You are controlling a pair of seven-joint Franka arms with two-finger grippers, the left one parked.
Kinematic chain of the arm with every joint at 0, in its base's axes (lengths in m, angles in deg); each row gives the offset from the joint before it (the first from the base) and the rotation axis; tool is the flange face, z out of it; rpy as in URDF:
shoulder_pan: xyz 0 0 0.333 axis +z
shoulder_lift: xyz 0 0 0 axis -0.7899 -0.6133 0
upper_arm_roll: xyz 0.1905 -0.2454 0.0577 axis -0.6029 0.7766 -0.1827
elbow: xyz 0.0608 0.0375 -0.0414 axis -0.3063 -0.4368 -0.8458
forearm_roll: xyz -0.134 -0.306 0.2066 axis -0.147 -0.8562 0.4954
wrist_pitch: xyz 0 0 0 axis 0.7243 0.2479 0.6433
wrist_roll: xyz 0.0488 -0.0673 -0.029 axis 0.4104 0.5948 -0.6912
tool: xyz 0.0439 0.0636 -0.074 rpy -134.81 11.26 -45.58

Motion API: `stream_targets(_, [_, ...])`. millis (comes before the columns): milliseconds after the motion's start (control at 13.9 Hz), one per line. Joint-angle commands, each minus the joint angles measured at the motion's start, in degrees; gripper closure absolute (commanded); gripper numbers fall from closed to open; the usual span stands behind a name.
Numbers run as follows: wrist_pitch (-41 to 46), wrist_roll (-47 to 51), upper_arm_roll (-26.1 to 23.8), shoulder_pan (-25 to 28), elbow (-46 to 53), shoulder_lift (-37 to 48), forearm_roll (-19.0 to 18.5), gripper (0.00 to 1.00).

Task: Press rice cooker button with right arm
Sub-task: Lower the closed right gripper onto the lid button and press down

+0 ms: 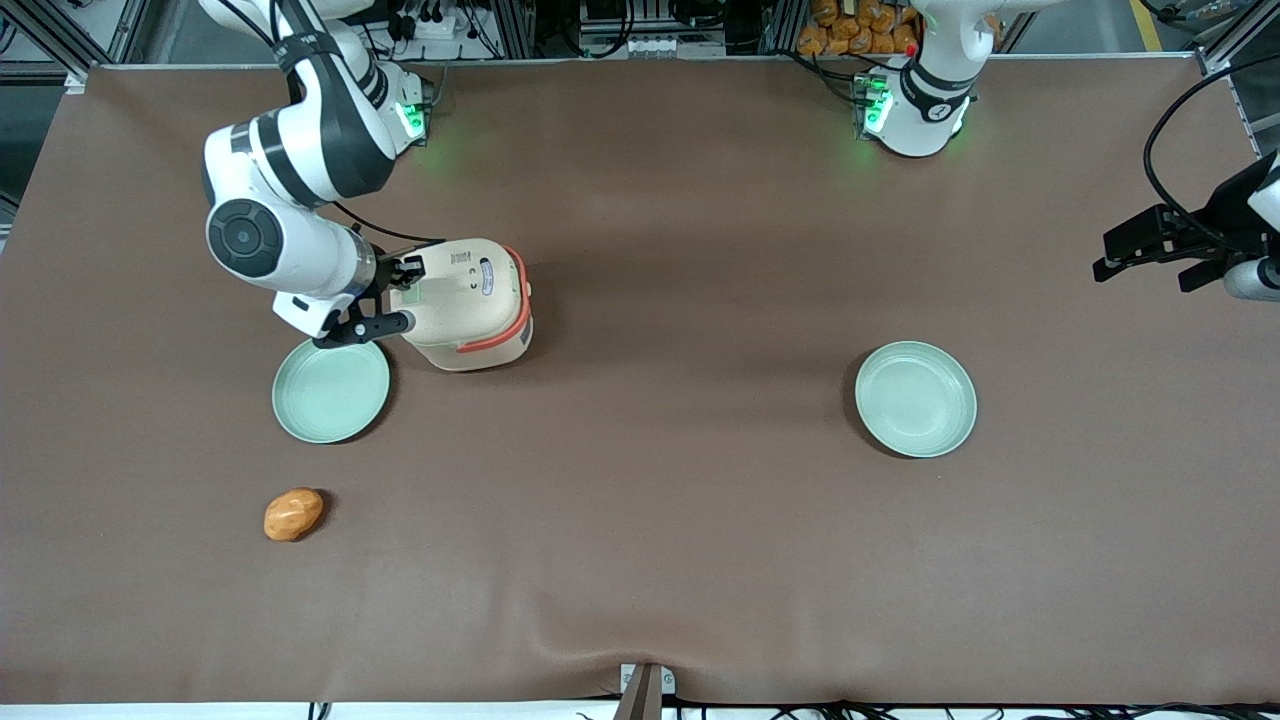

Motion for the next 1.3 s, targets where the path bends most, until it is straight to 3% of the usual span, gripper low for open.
stream_targets(0, [-0.81,0.67,0.11,0.84,-0.95,0.2,0.69,0.99])
stream_targets(1225, [-1.79,0.67,0.2,0.58,1.32,-1.48,0.6,0.98])
